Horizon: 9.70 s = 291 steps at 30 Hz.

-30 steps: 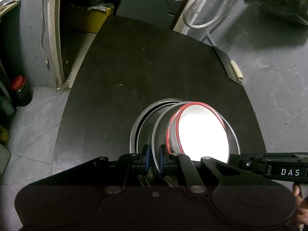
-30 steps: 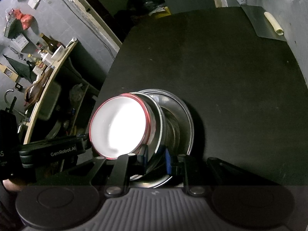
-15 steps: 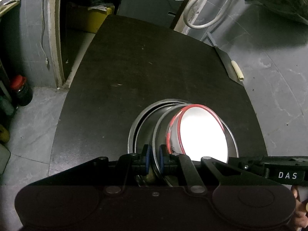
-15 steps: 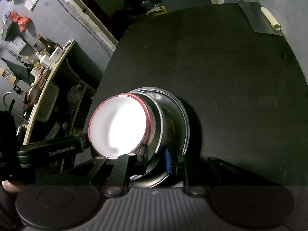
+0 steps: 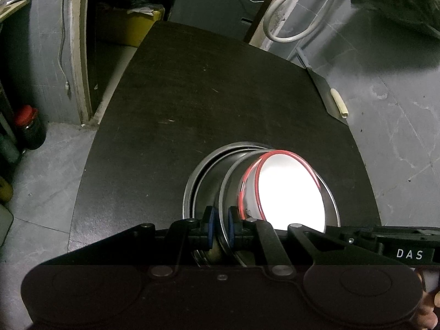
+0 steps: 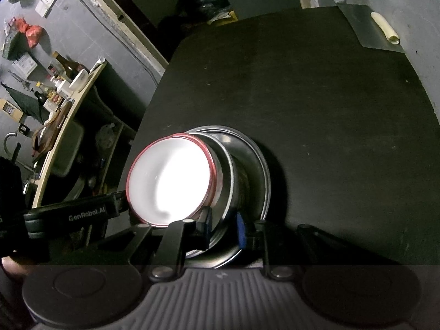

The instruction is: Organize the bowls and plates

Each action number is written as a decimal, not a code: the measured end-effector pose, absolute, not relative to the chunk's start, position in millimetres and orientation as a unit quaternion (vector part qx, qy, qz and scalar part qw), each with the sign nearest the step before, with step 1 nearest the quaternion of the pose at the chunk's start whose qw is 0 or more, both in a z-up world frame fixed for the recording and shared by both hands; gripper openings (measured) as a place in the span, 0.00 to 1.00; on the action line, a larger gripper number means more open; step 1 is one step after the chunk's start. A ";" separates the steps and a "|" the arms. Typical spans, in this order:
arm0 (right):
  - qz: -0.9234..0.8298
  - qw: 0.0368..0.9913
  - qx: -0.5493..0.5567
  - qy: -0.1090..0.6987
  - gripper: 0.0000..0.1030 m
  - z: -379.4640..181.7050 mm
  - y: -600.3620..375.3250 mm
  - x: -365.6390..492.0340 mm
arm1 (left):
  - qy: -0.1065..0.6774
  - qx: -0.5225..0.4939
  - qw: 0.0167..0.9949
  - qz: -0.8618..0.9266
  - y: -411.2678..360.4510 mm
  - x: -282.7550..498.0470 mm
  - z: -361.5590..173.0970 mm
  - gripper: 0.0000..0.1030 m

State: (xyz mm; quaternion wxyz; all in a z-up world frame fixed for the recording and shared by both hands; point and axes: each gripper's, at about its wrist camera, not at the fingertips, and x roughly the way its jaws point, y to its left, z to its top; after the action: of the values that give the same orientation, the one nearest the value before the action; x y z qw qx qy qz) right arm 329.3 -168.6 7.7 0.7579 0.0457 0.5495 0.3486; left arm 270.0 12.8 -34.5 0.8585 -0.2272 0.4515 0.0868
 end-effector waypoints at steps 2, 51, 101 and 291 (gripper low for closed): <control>0.348 0.759 0.046 0.549 0.22 7.8 -169.2 329.3 | 0.451 -0.225 0.859 0.088 12.1 269.8 -34.4 0.10; 0.315 0.797 0.051 0.513 0.64 15.1 -181.0 320.3 | 0.460 -0.169 0.857 0.162 0.9 269.2 -17.1 0.70; 0.278 0.849 0.038 0.449 1.00 49.3 -186.0 293.5 | 0.432 -0.170 0.872 0.157 -6.5 239.6 15.5 0.99; 0.090 0.944 0.019 0.316 1.00 40.9 -197.5 44.4 | 0.287 0.009 0.957 0.036 8.5 45.1 21.4 0.99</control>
State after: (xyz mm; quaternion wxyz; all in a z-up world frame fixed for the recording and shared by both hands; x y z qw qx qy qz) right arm 44.4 -197.5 40.9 0.9441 0.0186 0.3164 0.0903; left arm 45.1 8.5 21.4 0.9572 0.0095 0.2870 0.0358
